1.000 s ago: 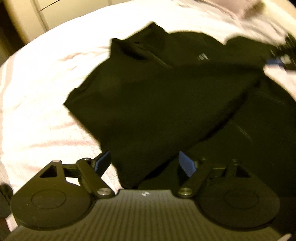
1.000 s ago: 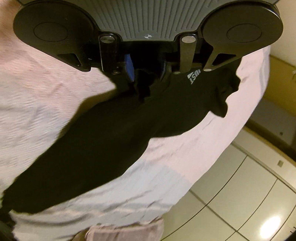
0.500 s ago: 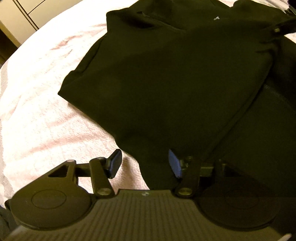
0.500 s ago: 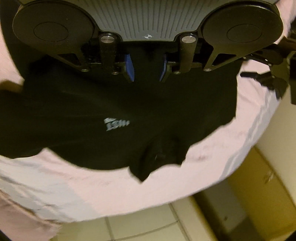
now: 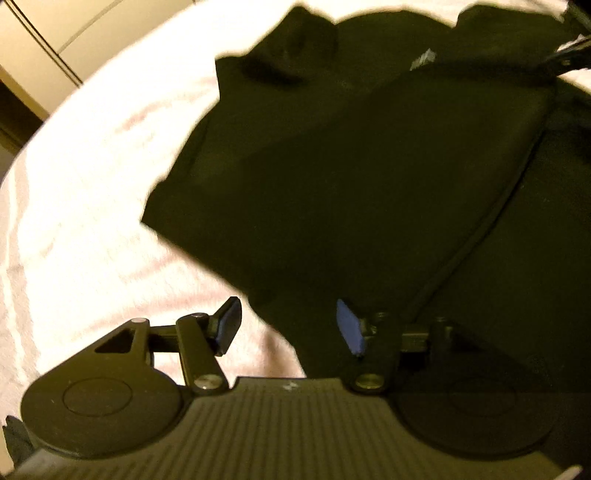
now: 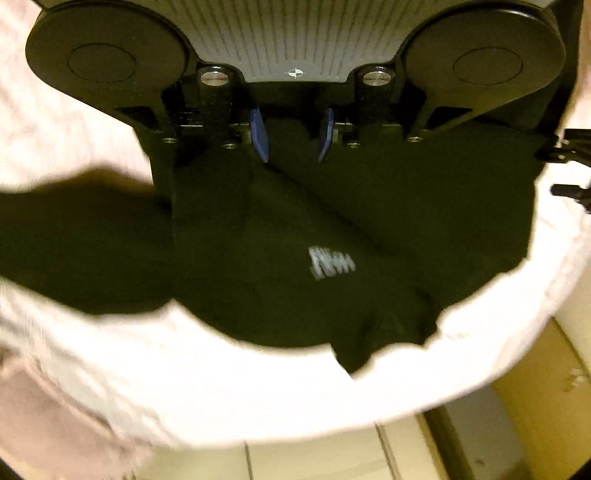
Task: Fold clothes
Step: 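Press the folded jacket flat with the right gripper while the left gripper hovers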
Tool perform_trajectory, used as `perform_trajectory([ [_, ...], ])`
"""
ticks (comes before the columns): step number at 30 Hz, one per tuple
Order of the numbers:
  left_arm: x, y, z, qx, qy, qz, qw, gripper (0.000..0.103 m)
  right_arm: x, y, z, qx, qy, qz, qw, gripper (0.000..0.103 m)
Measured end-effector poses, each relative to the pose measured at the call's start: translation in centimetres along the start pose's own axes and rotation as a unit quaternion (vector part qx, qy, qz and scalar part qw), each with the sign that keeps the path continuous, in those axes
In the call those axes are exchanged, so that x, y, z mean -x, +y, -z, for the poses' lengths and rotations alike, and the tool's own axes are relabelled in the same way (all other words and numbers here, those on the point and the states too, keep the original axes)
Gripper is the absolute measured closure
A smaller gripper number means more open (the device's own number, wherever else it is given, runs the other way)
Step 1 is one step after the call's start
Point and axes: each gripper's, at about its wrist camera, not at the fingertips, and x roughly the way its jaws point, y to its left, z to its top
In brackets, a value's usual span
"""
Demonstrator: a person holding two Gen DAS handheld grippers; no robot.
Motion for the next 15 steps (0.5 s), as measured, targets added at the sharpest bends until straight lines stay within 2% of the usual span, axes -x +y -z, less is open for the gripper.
perform_trajectory([
  [4, -0.4, -1.5, -0.4, -0.006, 0.008, 0.017, 0.9998, 0.05, -2.8, 0.4, -1.1, 0.023, 0.008, -0.021, 0.999, 0.069],
  [6, -1.4, -2.4, -0.4, -0.019, 0.02, 0.015, 0.9995, 0.05, -5.3, -0.9, -1.5, 0.024, 0.032, 0.002, 0.999, 0.069],
  [7, -1.8, -2.6, -0.4, -0.014, 0.024, 0.014, 0.9995, 0.05, -6.4, -1.8, -1.6, 0.014, 0.043, 0.015, 0.999, 0.07],
  [9, -2.4, -2.9, -0.4, -0.005, 0.031, 0.013, 0.9994, 0.05, -7.4, -3.8, -1.9, -0.023, 0.043, 0.014, 0.999, 0.07],
  [12, -1.5, -3.3, -0.3, 0.01, 0.028, -0.001, 0.9995, 0.05, -5.3, -3.8, -2.3, -0.025, 0.009, 0.028, 0.999, 0.07],
  [15, -1.2, -3.9, -0.5, 0.01, 0.028, -0.01, 0.9995, 0.05, -2.3, -3.4, -1.4, -0.025, -0.019, -0.001, 1.0, 0.069],
])
